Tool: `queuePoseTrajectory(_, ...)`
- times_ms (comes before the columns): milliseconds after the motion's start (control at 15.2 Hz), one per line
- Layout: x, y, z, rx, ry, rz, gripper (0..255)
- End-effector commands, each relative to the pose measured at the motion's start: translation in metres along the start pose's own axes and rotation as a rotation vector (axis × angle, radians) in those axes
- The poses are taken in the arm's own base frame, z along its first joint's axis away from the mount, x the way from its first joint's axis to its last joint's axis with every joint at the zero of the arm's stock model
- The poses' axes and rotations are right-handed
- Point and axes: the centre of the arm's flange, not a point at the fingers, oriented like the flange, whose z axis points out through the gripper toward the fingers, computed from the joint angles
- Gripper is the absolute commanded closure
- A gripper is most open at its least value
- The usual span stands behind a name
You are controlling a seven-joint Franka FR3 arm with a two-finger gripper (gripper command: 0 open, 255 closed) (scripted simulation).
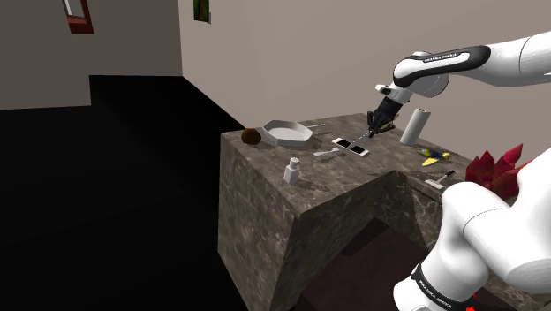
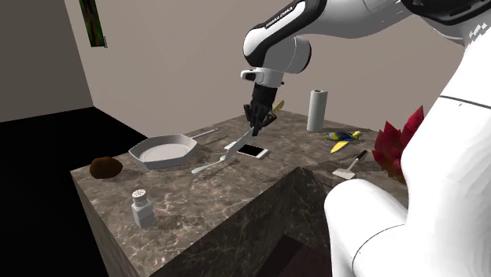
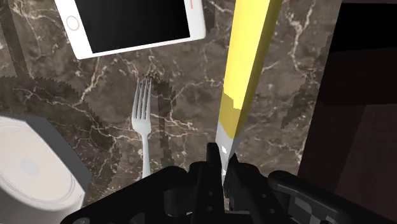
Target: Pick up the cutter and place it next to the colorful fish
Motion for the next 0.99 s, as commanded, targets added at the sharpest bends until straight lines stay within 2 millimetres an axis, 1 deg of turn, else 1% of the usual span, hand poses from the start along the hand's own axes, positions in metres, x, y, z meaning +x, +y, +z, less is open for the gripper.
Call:
queuePoseTrajectory(0,-0.021,-0.013,-0.005,0.001,0.0,-0.001,255)
queuePoseTrajectory(924,-0.174,-0.107,-0.048,0.001,0.0,-0.001,255)
